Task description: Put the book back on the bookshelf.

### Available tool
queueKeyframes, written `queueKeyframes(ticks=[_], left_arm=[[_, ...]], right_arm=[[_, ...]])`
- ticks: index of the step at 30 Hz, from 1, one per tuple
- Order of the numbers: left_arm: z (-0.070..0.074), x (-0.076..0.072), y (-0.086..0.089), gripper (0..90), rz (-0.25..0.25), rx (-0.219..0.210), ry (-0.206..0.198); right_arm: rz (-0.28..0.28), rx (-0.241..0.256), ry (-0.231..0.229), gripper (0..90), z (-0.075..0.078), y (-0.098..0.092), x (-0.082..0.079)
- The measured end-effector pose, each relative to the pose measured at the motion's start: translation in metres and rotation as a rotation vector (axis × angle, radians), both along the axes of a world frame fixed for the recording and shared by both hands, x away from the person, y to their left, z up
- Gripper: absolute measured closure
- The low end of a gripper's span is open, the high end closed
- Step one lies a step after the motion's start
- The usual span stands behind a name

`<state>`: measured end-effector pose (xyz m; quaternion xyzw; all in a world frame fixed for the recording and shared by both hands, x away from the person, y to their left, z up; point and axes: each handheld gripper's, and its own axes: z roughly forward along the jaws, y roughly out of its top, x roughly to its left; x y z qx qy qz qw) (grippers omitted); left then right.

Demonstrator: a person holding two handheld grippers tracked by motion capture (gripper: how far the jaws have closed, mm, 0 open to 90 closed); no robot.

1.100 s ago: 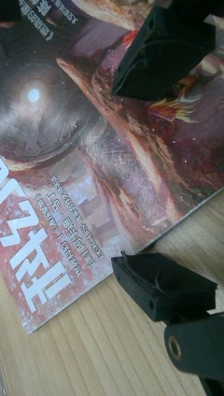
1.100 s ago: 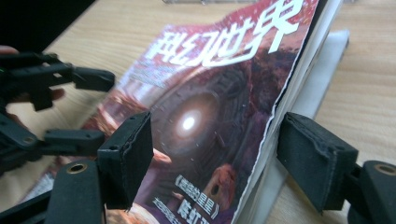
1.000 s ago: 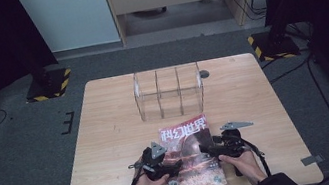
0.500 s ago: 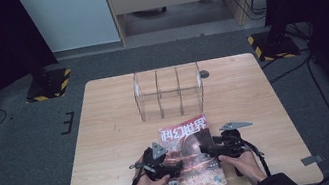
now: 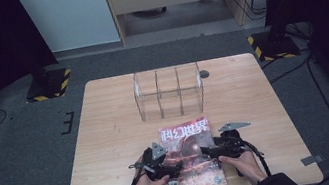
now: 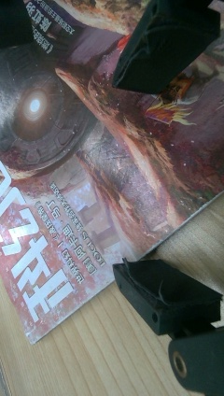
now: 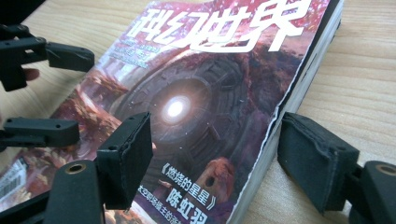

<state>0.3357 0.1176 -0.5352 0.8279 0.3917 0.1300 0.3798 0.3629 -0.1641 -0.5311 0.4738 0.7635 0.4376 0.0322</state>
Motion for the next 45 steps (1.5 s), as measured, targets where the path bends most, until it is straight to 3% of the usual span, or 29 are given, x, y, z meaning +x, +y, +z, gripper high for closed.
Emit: queueKeyframes(ticks=[9, 12, 16, 22, 24, 27, 28, 29, 31, 33, 34, 36, 42, 45], left_arm=[[0.0, 0.0, 0.0, 8.9, -0.001, 0.0, 0.001], [0.0, 0.0, 0.0, 8.9, -0.001, 0.001, 0.001], [0.0, 0.0, 0.0, 8.8, -0.002, 0.0, 0.002], [0.0, 0.0, 0.0, 8.8, 0.0, -0.001, 0.002], [0.0, 0.0, 0.0, 8.8, 0.001, -0.001, 0.002], [0.0, 0.0, 0.0, 8.8, 0.001, -0.001, 0.002], [0.0, 0.0, 0.0, 8.7, 0.001, 0.0, 0.002], [0.0, 0.0, 0.0, 8.7, 0.001, 0.0, 0.002], [0.0, 0.0, 0.0, 8.7, 0.001, 0.0, 0.002], [0.0, 0.0, 0.0, 8.7, 0.001, -0.001, 0.002], [0.0, 0.0, 0.0, 8.7, 0.001, -0.001, 0.002], [0.0, 0.0, 0.0, 8.7, 0.001, -0.001, 0.003], [0.0, 0.0, 0.0, 8.7, -0.001, -0.005, 0.003], [0.0, 0.0, 0.001, 8.8, -0.003, -0.009, 0.003]], right_arm=[[0.017, 0.162, -0.093, 33.0, 0.016, -0.003, -0.002], [0.02, 0.143, -0.103, 31.9, 0.015, -0.001, -0.002], [0.003, 0.082, -0.062, 30.7, 0.006, -0.002, 0.0], [-0.015, 0.081, -0.012, 30.7, 0.002, -0.004, 0.001], [-0.011, 0.108, -0.018, 31.5, 0.004, -0.004, 0.0], [0.006, 0.21, -0.044, 34.9, 0.011, -0.005, -0.001], [0.017, 0.223, -0.06, 35.0, 0.013, -0.004, -0.001], [0.023, 0.221, -0.066, 34.9, 0.014, -0.003, -0.002], [0.032, 0.168, -0.051, 34.4, 0.011, 0.0, -0.002], [0.064, 0.161, 0.055, 37.8, 0.003, 0.004, -0.001], [0.079, 0.137, 0.061, 36.0, -0.001, 0.008, -0.003], [0.111, 0.072, 0.029, 34.4, -0.003, 0.015, -0.005], [0.094, 0.1, 0.058, 43.3, -0.004, 0.011, -0.001], [0.101, 0.076, 0.042, 50.7, -0.004, 0.011, 0.0]])
